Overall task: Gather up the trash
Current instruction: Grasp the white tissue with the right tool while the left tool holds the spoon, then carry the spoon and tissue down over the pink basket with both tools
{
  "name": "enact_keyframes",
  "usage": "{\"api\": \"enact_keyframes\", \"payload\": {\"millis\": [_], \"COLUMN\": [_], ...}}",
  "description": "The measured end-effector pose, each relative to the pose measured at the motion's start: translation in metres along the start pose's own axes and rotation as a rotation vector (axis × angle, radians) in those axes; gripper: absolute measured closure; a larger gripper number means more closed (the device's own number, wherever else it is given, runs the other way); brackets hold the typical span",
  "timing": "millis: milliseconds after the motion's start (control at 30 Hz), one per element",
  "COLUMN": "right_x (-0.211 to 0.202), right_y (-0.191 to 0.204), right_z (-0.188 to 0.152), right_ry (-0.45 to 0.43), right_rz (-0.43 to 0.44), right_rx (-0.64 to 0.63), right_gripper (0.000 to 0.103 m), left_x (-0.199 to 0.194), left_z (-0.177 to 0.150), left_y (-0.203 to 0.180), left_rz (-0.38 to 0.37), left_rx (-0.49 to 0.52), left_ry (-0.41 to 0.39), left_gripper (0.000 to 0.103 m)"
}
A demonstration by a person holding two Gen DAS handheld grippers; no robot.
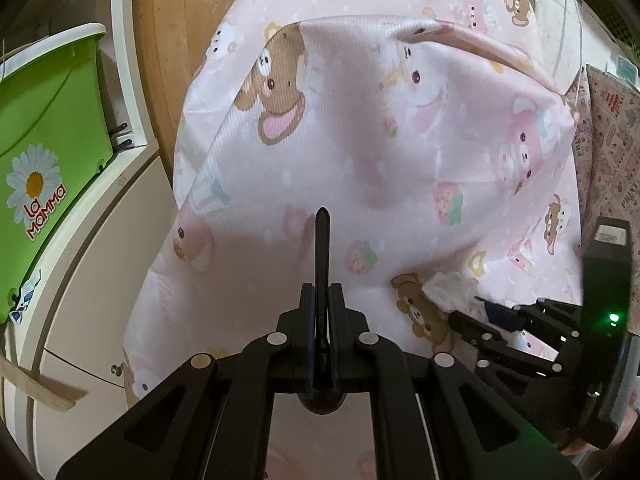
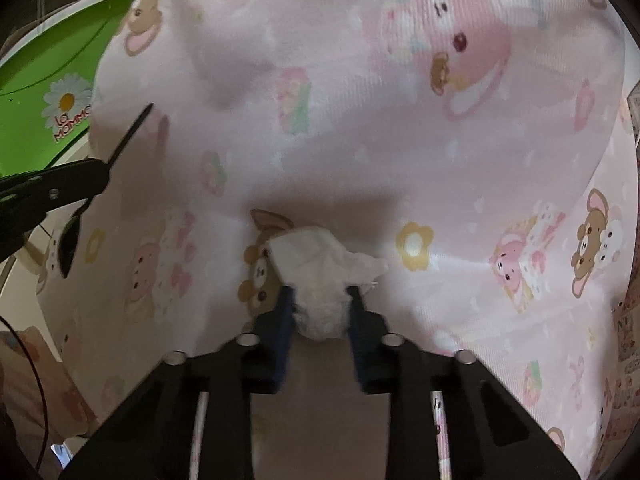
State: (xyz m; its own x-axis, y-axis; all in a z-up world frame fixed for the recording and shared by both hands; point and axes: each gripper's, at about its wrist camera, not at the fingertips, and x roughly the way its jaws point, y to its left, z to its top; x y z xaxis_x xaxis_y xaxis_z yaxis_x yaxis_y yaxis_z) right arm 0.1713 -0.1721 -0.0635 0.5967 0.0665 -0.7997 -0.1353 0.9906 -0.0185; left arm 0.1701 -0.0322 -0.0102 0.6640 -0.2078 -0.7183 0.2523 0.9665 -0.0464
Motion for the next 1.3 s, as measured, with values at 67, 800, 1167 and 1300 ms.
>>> {"api": "enact_keyframes", "payload": {"millis": [67, 800, 1167, 1300], "right_x": [-0.007, -0.116, -0.163, -0.175], "right_y": [-0.001, -0.047, -0.050, -0.041], "right_z": [-0.002, -0.041, -0.090, -0.104], "right_ry": [-0.013, -0.186, -0.170, -0.171], "right_rz": [0.039, 0.075, 0.164, 0.160], "right_rx": [0.010, 0.110, 0.173, 0.148], "right_gripper": [0.086, 0.086, 0.086, 0.086], "left_x": [0.000, -0.045, -0.077, -0.079], "left_z": [0.000, -0.040, -0.082, -0.097], "left_y": [0.000, -0.034, -0.056, -0.068], "left_rz": [-0.004, -0.026, -0.028, -0.028], "left_rx": [-0.004, 0.025, 0.084, 0.136], "left_ry": [0.002, -0.027, -0.013, 0.017], "left_gripper": [0.097, 0.097, 0.097, 0.097]}}
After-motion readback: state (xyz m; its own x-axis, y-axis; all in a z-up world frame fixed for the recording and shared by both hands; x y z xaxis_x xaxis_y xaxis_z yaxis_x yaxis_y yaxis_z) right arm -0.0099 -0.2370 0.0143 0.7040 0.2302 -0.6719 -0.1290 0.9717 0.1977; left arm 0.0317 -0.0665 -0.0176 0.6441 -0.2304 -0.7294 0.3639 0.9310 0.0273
